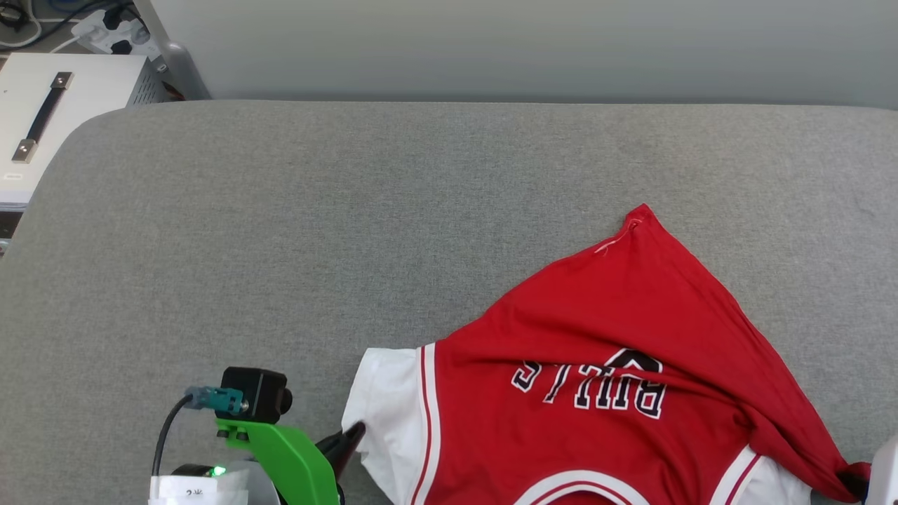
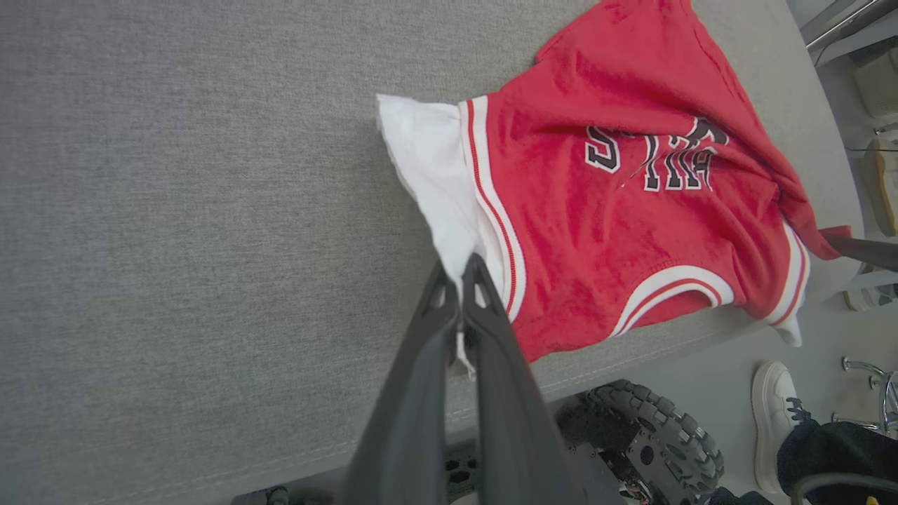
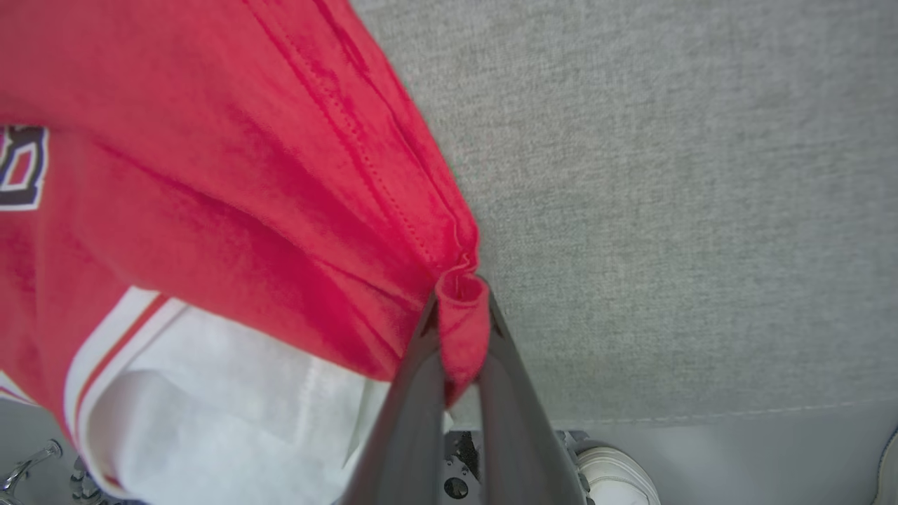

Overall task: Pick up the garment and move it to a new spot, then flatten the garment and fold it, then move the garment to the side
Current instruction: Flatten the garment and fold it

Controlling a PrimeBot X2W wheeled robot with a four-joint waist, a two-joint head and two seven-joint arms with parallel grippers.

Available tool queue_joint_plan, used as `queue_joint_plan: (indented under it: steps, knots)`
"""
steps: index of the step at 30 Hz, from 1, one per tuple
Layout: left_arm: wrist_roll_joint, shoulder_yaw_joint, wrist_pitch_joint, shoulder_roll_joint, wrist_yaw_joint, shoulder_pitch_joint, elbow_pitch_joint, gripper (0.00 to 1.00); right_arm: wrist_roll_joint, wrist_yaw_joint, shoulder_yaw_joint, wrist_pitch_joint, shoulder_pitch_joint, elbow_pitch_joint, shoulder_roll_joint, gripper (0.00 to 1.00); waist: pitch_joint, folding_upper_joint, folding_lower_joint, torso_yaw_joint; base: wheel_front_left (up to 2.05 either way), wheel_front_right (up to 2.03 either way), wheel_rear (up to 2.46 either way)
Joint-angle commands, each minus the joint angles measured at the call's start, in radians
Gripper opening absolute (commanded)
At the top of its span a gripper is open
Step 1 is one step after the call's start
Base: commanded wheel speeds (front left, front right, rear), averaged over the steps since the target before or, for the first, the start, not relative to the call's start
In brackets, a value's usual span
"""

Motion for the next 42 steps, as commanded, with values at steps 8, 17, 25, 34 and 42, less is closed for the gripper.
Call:
queue_joint_plan:
  steps: [8, 17, 25, 34, 42]
  knots:
    - [-0.002, -0.005, -0.009, -0.010, -0.003, -0.022, 0.000, 0.00, -0.003, -0.001, -0.001, 0.021, -0.025, -0.062, -0.006, 1.00, 0.010, -0.0001, 0.0001, 0.003, 0.00, 0.00, 0.00]
    - [0.015, -0.018, -0.009, -0.009, -0.010, -0.049, -0.023, 0.00, 0.047, -0.001, 0.052, 0.104, -0.162, -0.219, -0.077, 1.00, 0.064, -0.0001, 0.0001, 0.050, 0.00, 0.00, 0.00]
    - [0.035, -0.035, -0.006, -0.016, -0.018, -0.091, -0.046, 0.00, 0.047, -0.001, 0.180, 0.226, -0.397, -0.254, -0.108, 1.00, 0.159, -0.0001, 0.0001, 0.123, 0.00, 0.00, 0.00]
    - [0.049, -0.064, -0.015, -0.043, -0.038, -0.142, -0.053, 0.00, -0.017, -0.001, 0.305, 0.250, -0.609, -0.089, -0.156, 1.00, 0.259, -0.0001, 0.0001, 0.214, 0.00, 0.00, 0.00]
    - [0.054, -0.086, -0.028, -0.066, -0.052, -0.166, -0.038, 0.00, -0.059, -0.001, 0.363, 0.206, -0.714, 0.062, -0.188, 1.00, 0.308, -0.0001, 0.0001, 0.270, 0.00, 0.00, 0.00]
